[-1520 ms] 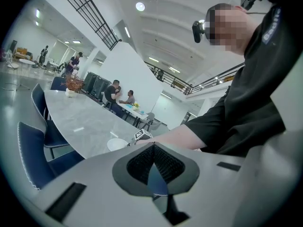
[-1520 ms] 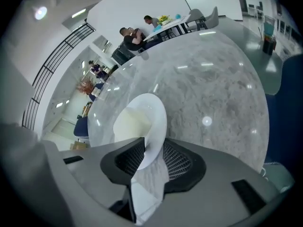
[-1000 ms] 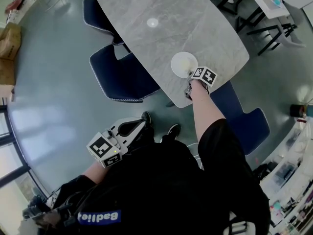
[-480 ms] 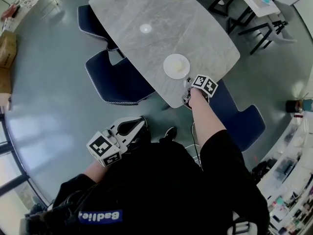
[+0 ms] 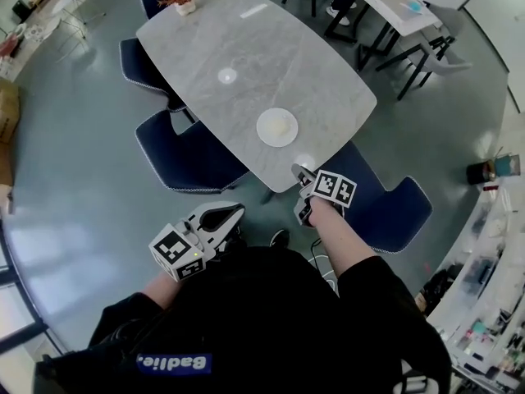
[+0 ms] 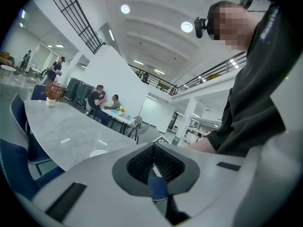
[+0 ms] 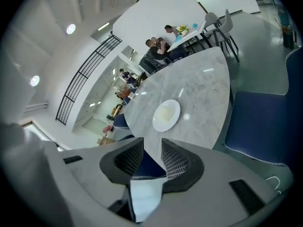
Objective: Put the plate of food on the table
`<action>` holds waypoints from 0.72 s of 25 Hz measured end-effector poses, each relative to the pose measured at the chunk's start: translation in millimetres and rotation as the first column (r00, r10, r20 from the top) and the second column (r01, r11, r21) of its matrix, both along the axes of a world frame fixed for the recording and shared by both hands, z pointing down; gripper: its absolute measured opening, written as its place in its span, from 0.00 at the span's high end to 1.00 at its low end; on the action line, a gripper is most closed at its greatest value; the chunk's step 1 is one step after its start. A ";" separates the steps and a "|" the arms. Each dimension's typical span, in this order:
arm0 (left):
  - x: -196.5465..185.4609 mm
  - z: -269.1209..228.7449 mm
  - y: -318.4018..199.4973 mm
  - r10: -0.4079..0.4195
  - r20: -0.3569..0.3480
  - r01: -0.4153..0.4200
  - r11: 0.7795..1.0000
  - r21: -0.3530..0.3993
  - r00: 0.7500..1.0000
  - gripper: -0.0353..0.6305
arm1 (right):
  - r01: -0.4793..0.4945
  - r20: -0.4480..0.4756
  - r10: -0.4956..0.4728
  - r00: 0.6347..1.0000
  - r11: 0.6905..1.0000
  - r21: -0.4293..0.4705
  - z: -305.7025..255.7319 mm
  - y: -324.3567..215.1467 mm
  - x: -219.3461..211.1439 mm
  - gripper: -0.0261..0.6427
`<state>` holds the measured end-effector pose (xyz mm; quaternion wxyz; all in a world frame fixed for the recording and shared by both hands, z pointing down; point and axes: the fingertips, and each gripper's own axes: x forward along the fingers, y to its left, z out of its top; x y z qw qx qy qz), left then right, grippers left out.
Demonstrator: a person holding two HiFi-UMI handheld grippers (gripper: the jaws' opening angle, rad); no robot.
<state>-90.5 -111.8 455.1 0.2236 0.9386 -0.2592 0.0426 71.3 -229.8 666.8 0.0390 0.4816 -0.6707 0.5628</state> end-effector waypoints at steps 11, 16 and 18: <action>22.7 -6.3 8.1 0.094 -0.002 -0.094 0.994 0.049 0.996 0.94 | 0.187 0.017 -0.193 0.981 0.966 0.176 -78.2 74.7 -33.2 0.93; 32.6 -9.4 11.9 0.126 -0.002 -0.126 0.991 0.047 0.992 0.94 | 0.370 -0.096 -0.361 0.927 0.852 0.370 -117.0 96.4 -54.6 0.95; 36.0 -9.7 12.1 0.138 -0.004 -0.137 0.989 0.050 0.990 0.94 | 0.449 -0.165 -0.421 0.892 0.777 0.442 -130.2 104.8 -65.0 0.95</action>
